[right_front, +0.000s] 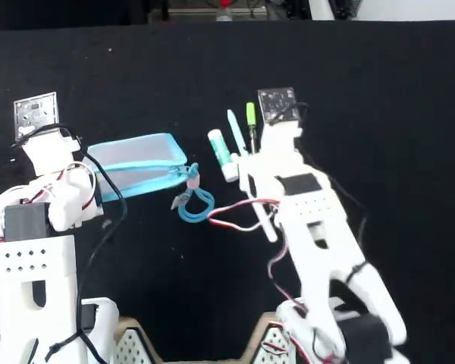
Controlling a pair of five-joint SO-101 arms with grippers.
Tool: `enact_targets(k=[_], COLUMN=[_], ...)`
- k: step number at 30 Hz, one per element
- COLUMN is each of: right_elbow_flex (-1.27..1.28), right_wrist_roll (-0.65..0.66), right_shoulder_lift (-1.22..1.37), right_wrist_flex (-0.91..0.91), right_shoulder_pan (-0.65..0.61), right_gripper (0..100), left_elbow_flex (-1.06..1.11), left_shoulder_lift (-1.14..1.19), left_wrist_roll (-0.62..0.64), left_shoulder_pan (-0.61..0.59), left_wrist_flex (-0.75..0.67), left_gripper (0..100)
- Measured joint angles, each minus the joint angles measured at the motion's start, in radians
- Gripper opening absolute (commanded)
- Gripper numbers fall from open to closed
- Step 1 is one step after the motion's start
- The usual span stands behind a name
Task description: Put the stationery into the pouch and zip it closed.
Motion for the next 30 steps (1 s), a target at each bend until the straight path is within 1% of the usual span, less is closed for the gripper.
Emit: enact_targets(k=[4,10,15,22,24,27,30], right_elbow_flex=[0.0,0.0,0.0,0.0,-0.002,-0.002,-0.021], right_wrist_roll=[0.0,0.0,0.0,0.0,0.018,0.084,0.117], right_shoulder_lift=[0.095,0.192,0.259,0.348,0.37,0.394,0.417], right_wrist_flex=[-0.095,-0.209,-0.307,-0.399,-0.419,-0.427,-0.431], right_shoulder_pan=[-0.005,-0.083,-0.091,-0.112,-0.138,-0.175,-0.186], right_gripper=[14.1,13.9,13.8,13.8,13.8,13.8,13.8], left_elbow_flex=[0.0,0.0,0.0,0.0,0.0,0.0,0.0], left_shoulder_lift=[0.0,0.0,0.0,0.0,0.0,0.0,0.0], left_wrist_roll=[0.0,0.0,0.0,0.0,0.0,0.0,0.0], left_shoulder_pan=[0.0,0.0,0.0,0.0,0.0,0.0,0.0], left_wrist_flex=[0.0,0.0,0.0,0.0,0.0,0.0,0.0], left_gripper=[3,3,3,3,3,3,3])
